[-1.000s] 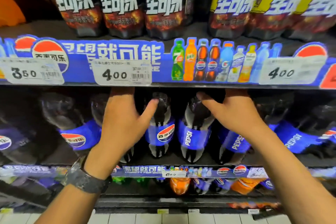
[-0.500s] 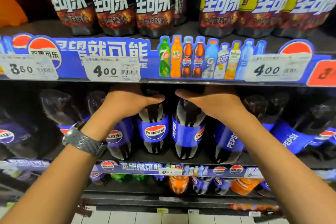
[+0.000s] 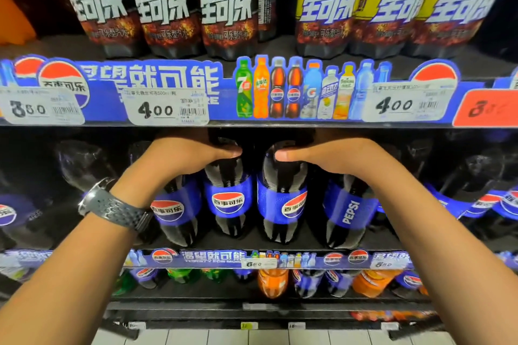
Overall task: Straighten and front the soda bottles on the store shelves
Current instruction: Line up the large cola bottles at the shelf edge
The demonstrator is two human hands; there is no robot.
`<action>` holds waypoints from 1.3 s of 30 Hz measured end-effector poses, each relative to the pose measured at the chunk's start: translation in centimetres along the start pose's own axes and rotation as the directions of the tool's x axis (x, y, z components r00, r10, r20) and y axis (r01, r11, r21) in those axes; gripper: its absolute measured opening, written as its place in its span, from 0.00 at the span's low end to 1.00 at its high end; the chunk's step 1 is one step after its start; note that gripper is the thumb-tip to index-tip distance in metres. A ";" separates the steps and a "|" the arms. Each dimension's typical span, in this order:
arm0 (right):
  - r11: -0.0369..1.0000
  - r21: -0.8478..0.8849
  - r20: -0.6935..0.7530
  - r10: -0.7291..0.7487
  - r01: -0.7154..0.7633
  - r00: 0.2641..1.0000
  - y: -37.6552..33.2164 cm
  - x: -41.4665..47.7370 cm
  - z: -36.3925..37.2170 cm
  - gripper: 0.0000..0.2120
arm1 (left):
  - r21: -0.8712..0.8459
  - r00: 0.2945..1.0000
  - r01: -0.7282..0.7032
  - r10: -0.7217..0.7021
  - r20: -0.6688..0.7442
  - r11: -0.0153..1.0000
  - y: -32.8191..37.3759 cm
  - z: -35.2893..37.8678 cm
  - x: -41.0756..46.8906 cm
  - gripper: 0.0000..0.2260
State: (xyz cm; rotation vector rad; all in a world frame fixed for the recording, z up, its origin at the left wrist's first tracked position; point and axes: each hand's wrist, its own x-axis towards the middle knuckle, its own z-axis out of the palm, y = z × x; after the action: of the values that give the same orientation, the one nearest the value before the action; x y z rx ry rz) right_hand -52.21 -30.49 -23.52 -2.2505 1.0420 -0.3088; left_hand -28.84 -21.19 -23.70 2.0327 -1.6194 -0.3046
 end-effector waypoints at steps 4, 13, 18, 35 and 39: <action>0.830 0.552 0.097 0.035 -0.083 0.995 -0.7 -0.5 0.1 0.36 | 0.017 0.999 0.002 -0.001 -0.032 1.000 -0.3 0.2 -0.1 0.30; 0.971 -0.222 -0.186 0.043 -0.085 0.982 -1.0 -2.4 0.8 0.36 | 0.240 0.936 -0.088 0.163 -0.313 0.967 1.0 2.6 -2.5 0.24; 0.905 -0.417 -0.404 -0.269 0.086 0.874 1.9 -5.9 -1.4 0.26 | 0.431 0.858 -0.171 0.349 -0.378 0.886 4.2 4.2 -3.8 0.23; 0.925 -0.254 -0.500 -0.376 0.283 0.780 8.0 -10.3 -4.3 0.10 | 0.354 0.988 -0.096 0.132 -0.077 0.930 6.9 5.6 -0.7 0.47; 0.897 -0.197 -0.377 -0.441 0.395 0.814 5.2 -9.4 -1.4 0.15 | 0.374 0.951 -0.109 0.207 -0.232 0.921 5.9 4.8 -2.4 0.36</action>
State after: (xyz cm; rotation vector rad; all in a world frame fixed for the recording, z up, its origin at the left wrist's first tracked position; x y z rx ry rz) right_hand -62.22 -26.61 -25.29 -2.5713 0.7533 -0.9779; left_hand -36.67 -20.99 -24.98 2.0679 -1.7466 0.3380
